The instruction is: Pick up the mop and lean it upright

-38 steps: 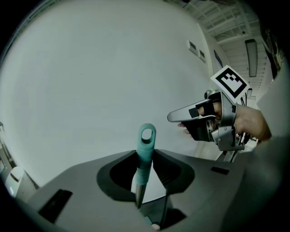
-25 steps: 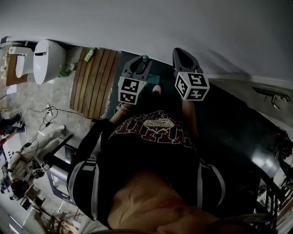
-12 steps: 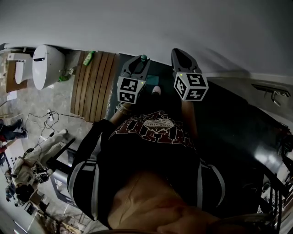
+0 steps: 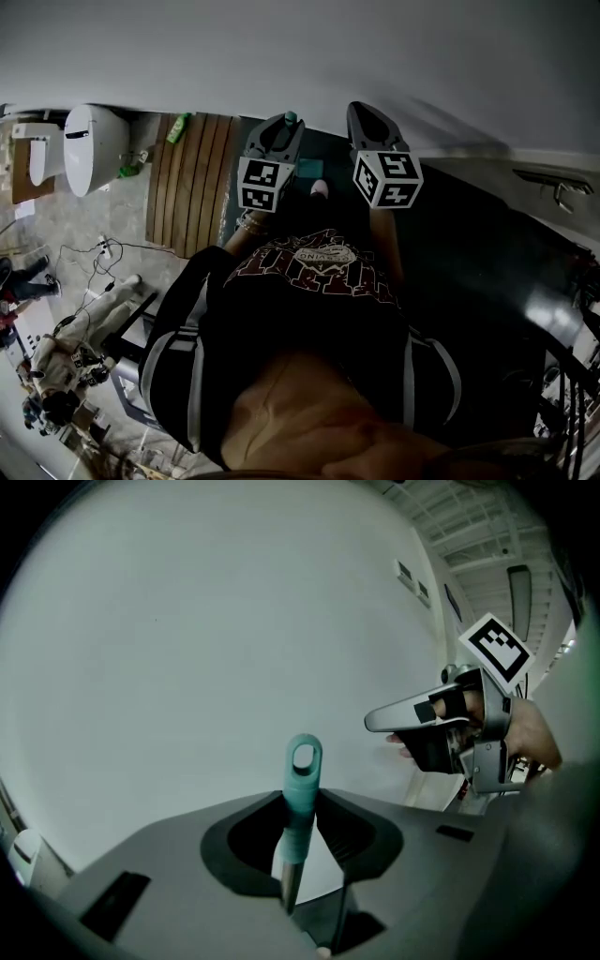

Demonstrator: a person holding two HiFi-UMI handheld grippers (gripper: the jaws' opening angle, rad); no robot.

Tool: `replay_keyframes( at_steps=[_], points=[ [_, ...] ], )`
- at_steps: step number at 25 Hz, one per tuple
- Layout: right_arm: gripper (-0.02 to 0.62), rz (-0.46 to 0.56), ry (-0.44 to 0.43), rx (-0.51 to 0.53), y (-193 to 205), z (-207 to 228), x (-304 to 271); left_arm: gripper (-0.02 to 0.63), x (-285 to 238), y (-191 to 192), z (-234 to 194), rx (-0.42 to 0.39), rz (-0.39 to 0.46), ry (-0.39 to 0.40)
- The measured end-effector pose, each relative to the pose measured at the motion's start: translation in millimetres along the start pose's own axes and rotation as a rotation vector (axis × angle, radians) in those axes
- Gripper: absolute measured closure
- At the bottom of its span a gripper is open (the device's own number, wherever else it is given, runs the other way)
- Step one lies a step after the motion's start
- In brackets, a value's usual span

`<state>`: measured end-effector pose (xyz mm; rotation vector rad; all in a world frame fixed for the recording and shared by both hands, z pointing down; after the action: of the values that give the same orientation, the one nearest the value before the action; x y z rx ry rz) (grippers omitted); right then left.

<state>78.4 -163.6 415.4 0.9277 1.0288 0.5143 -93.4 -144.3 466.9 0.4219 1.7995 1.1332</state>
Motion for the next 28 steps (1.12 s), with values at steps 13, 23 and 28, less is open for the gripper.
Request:
replay_keyframes(
  at_steps=[13,23,28],
  points=[
    [0.577,0.006,0.046,-0.036,-3,20,-3,0.454,-35,-17,-19,-0.010,-0.007,0.005],
    [0.577,-0.006,0.052,-0.046,0,27,-6,0.454,-65,-30,-31,-0.022,-0.012,-0.001],
    [0.577,-0.017,0.050,-0.040,1,27,-7,0.454,-72,-32,-41,-0.025,-0.014,-0.009]
  ],
)
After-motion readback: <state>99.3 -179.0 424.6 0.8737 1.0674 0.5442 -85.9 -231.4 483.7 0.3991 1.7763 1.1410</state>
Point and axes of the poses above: the fingertips, and each gripper's own axes: x backward along the fingers, z to its right, y out of its underside, the point moved 7 cm from there along x, backward along the fingers, and after that the axes turned 7 degrees about -z, right-handed, at the moved point
